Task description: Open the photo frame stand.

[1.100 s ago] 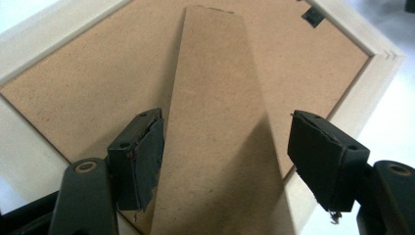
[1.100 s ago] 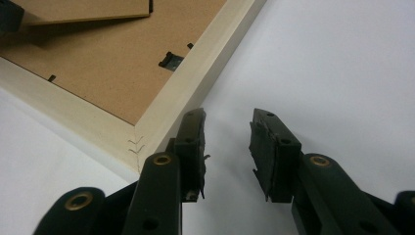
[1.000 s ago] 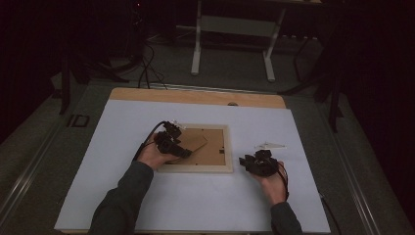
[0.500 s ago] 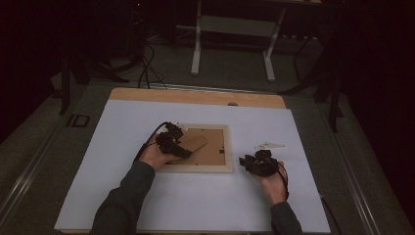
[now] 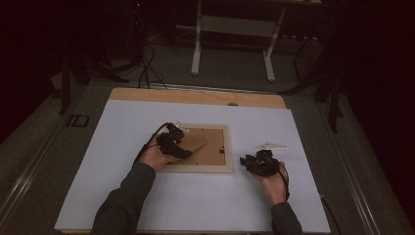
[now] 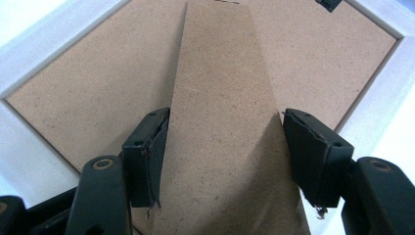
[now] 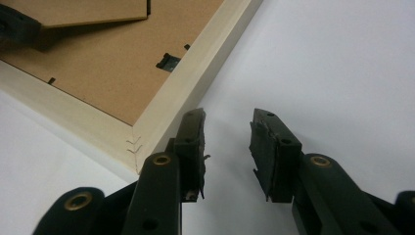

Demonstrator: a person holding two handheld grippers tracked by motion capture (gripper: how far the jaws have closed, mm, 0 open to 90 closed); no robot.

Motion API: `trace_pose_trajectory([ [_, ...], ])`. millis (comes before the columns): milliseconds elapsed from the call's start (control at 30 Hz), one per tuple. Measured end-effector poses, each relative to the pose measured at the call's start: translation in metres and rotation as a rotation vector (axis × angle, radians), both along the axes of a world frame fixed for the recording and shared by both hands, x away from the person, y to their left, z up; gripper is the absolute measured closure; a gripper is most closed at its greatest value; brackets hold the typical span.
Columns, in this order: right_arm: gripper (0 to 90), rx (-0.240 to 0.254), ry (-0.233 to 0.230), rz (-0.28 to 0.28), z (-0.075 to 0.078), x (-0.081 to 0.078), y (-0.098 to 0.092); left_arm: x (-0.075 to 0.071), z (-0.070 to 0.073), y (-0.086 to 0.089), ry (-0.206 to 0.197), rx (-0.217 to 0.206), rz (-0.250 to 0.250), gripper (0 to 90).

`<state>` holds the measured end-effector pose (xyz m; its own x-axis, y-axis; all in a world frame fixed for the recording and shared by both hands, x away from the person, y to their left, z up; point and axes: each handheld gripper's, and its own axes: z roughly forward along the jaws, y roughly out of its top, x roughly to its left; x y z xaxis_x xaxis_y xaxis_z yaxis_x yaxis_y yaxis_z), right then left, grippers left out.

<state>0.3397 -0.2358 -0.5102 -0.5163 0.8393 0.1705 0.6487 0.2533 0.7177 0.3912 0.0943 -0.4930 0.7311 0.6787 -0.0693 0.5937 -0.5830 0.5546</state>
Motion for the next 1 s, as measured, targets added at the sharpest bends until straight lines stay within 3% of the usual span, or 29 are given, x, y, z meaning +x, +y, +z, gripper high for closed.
trace_pose_trajectory([
  [67,65.4,0.019,0.002,0.002,0.001,0.0,0.001,-0.001,0.0,0.0,-0.008,0.005,-0.003,38.1],
  [367,65.3,0.012,-0.017,0.018,0.01,0.005,0.011,-0.004,0.002,-0.003,-0.05,0.03,-0.013,38.0],
  [667,65.0,-0.017,-0.007,0.025,0.012,0.014,0.018,-0.01,0.003,-0.005,-0.096,0.043,-0.015,38.0],
  [1000,64.0,-0.046,-0.022,0.037,0.025,0.028,0.023,-0.019,0.006,-0.008,-0.157,0.058,-0.006,37.9],
])
